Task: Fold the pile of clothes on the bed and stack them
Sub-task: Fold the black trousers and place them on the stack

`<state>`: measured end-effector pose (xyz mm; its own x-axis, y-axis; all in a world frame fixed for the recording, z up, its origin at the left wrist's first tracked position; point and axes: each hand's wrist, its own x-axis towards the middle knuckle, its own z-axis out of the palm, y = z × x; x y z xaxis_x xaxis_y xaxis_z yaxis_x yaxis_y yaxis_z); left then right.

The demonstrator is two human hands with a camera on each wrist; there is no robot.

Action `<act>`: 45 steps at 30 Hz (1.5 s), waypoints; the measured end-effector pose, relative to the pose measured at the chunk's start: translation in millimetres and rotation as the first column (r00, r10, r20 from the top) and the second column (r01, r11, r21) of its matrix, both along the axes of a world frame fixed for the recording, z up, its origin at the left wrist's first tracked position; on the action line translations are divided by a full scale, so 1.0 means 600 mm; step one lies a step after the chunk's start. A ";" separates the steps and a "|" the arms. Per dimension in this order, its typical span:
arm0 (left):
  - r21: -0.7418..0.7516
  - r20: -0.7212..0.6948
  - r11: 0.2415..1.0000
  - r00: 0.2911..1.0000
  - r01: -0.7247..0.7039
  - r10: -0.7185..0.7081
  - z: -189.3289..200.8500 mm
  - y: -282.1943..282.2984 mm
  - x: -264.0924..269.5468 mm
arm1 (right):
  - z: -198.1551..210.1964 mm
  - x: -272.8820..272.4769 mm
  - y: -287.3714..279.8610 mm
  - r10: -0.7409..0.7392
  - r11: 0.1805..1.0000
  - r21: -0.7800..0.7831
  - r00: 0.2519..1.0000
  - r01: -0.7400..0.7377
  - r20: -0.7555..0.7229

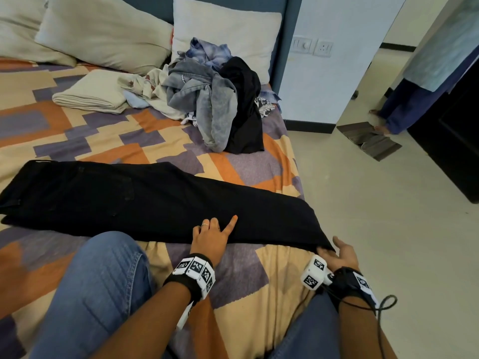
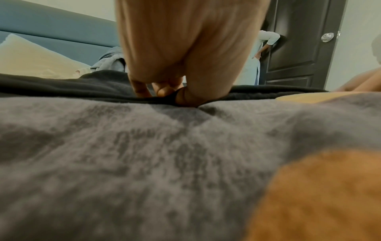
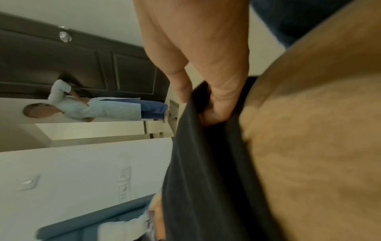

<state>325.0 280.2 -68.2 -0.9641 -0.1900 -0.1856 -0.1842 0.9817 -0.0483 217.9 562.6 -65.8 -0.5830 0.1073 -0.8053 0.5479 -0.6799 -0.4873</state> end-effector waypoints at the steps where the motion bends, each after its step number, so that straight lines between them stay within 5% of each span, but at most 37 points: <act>1: 0.000 0.004 1.000 1.000 -0.002 0.002 0.001 -0.001 -0.001 | -0.001 -0.017 0.002 0.023 0.999 0.025 1.000 -0.023 -0.017; 4: 0.012 0.004 1.000 1.000 -0.008 0.008 0.003 -0.002 0.001 | 0.010 -0.035 -0.011 0.096 0.992 0.103 0.968 -0.073 -0.234; 8: 0.033 0.002 0.999 1.000 -0.016 0.016 0.002 -0.005 0.001 | -0.049 -0.125 0.027 0.145 0.984 0.149 0.936 -0.101 -0.322; 14: 0.029 -0.005 0.999 1.000 -0.027 0.027 -0.005 -0.003 0.002 | 0.011 -0.039 0.017 -0.153 0.941 0.298 0.987 0.162 -0.052; 17: 0.012 -0.004 1.000 1.000 -0.024 0.024 -0.008 0.004 0.003 | 0.006 0.016 -0.006 -0.028 0.878 0.477 0.999 0.046 -0.045; 19: -0.009 -0.003 1.000 1.000 -0.025 0.025 -0.009 0.007 0.004 | 0.010 0.053 -0.033 0.139 0.760 0.636 0.990 -0.132 0.039; 26: -0.025 0.007 0.998 0.998 0.058 -0.057 -0.007 0.003 0.014 | 0.048 0.100 -0.120 0.232 0.647 0.727 0.967 -0.231 0.102; 29: -0.025 0.026 0.998 0.998 0.052 -0.052 -0.007 0.008 0.017 | 0.057 0.100 -0.152 0.243 0.846 0.500 0.968 -0.183 -0.058; 32: -0.023 0.041 0.999 0.998 0.044 -0.043 -0.002 0.014 0.025 | 0.064 0.084 -0.164 0.074 0.984 0.171 0.994 -0.059 -0.079; 35: -0.031 0.059 0.998 0.997 0.055 -0.053 0.011 0.022 0.034 | 0.070 0.075 -0.160 0.044 0.997 -0.059 0.998 -0.046 -0.034; 42: -0.085 -0.028 0.991 0.994 0.104 -0.107 0.008 0.019 0.054 | 0.070 0.068 -0.150 0.053 0.966 -0.239 0.982 -0.096 -0.179; 45: -0.040 -0.030 0.990 0.990 0.135 -0.136 -0.002 0.014 0.051 | 0.040 0.057 -0.145 0.098 0.993 -0.031 0.934 -0.115 -0.345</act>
